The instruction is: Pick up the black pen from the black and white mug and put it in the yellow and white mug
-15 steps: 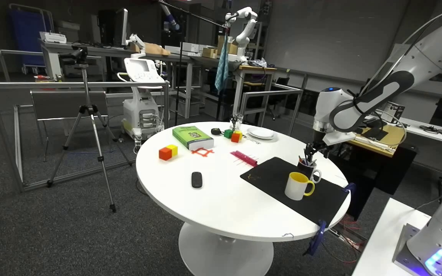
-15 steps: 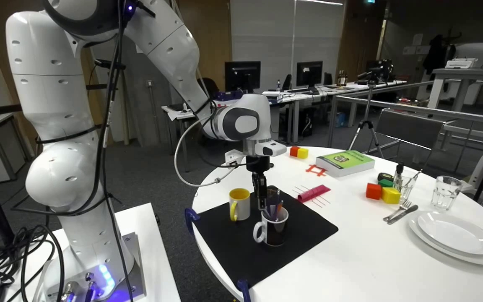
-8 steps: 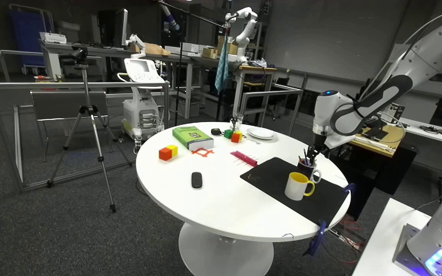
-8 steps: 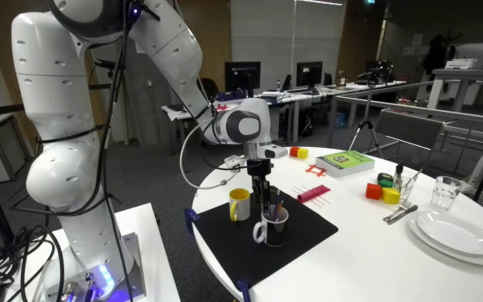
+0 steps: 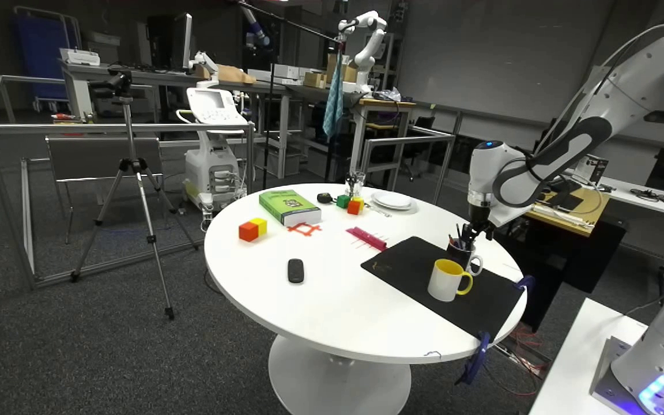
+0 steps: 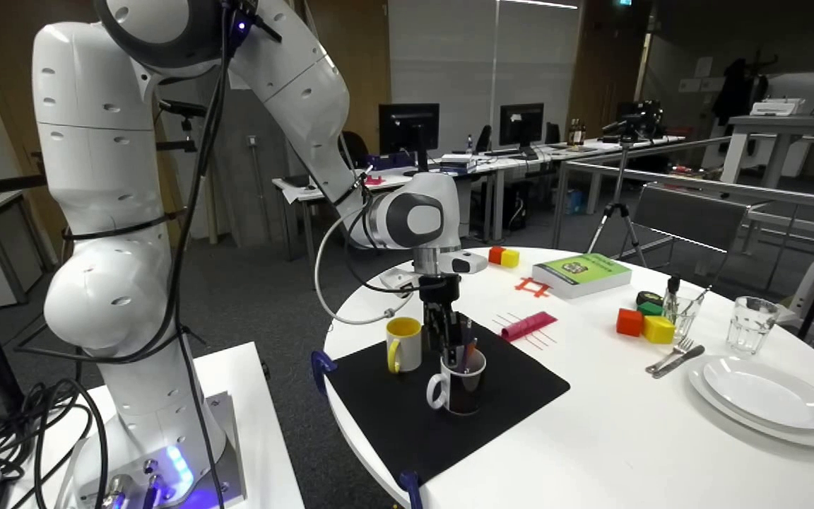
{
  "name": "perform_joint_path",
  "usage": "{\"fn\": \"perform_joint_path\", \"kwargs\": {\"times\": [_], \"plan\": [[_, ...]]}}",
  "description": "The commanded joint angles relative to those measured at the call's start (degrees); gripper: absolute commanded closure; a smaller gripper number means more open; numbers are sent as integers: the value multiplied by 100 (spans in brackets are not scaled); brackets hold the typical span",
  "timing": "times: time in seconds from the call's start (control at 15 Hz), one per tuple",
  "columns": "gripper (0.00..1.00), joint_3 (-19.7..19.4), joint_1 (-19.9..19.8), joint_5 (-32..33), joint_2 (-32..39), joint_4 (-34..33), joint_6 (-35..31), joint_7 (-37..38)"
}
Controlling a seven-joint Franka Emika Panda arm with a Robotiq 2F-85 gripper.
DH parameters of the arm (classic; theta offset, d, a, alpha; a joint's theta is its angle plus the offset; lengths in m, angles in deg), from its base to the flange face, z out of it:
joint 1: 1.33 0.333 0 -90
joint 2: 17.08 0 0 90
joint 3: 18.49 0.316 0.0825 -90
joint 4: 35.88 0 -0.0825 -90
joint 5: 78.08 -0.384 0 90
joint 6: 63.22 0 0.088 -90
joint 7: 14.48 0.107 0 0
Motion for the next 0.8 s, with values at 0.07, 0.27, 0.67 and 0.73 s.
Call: {"fn": "perform_joint_path", "kwargs": {"times": [0.07,0.27,0.67,0.73], "plan": [[0,-72,47,-163,187,-197,-49,-470],[26,-77,55,-163,247,-236,-32,-605],[71,-83,73,-140,278,-257,-5,-721],[80,-85,75,-135,283,-259,-3,-731]]}}
